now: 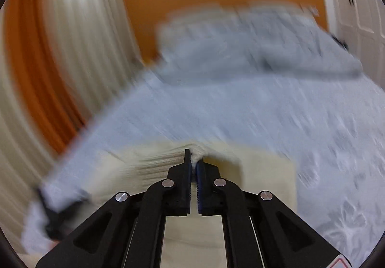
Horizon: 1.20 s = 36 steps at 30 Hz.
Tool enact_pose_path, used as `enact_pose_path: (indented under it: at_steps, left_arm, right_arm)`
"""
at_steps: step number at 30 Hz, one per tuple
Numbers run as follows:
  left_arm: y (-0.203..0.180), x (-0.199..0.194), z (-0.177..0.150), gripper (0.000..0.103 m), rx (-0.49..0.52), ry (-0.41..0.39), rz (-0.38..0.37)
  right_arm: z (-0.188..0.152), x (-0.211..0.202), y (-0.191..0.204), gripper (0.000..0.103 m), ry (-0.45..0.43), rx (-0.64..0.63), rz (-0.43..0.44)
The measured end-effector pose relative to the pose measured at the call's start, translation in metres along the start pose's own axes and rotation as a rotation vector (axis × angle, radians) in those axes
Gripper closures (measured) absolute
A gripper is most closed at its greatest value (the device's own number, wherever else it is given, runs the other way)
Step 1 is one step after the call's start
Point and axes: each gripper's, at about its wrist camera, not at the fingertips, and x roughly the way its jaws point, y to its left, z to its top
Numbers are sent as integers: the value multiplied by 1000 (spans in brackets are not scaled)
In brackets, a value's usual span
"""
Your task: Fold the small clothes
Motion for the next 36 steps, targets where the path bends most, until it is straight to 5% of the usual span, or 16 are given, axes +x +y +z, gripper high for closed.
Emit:
enact_pose_path:
  at_steps: [2, 5, 10, 11, 13, 14, 15, 16, 17, 18, 22, 23, 25, 29, 32, 36]
  left_arm:
    - [2, 0, 0, 86, 7, -2, -3]
    - [2, 3, -1, 86, 17, 6, -9]
    - [4, 2, -1, 86, 20, 0, -19]
    - [4, 3, -2, 86, 17, 1, -22]
    - [4, 2, -2, 86, 16, 0, -24]
    - [3, 3, -3, 86, 16, -1, -25]
    - [3, 2, -3, 86, 17, -1, -25]
    - [3, 2, -3, 85, 17, -2, -25]
    - [3, 2, -3, 85, 17, -2, -26]
    - [4, 2, -3, 86, 15, -2, -30]
    - [6, 1, -3, 85, 18, -5, -33]
    - [7, 1, -2, 85, 22, -4, -33]
    - [6, 2, -1, 85, 26, 3, -39]
    - [4, 2, -2, 85, 30, 4, -39]
    - [4, 2, 0, 85, 32, 1, -41]
    - [2, 3, 0, 85, 31, 4, -40]
  right_arm:
    - [-33, 47, -36, 100, 144, 116, -10]
    - [-45, 38, -50, 100, 76, 245, 63]
    - [-30, 1, -33, 86, -25, 251, 25]
    - [-27, -7, -30, 78, -56, 260, 48]
    - [-18, -4, -21, 17, -76, 228, 1]
    - [-14, 6, -18, 16, -53, 206, -29]
    - [-11, 25, -18, 17, 3, 200, -49]
    - [-11, 37, -20, 36, 54, 213, -38]
    - [-13, 48, -22, 57, 99, 228, 0]
    - [-11, 59, -22, 95, 143, 233, 18]
    - [11, 11, -7, 100, -99, 138, 43]
    - [10, 16, -13, 100, -98, 127, 1]
    - [-4, 63, -39, 100, 116, 177, -59]
    - [-7, 19, -41, 88, -33, 281, -79]
    - [-6, -18, 3, 89, -133, 238, 93]
    - [-29, 10, 83, 98, 42, 70, 272]
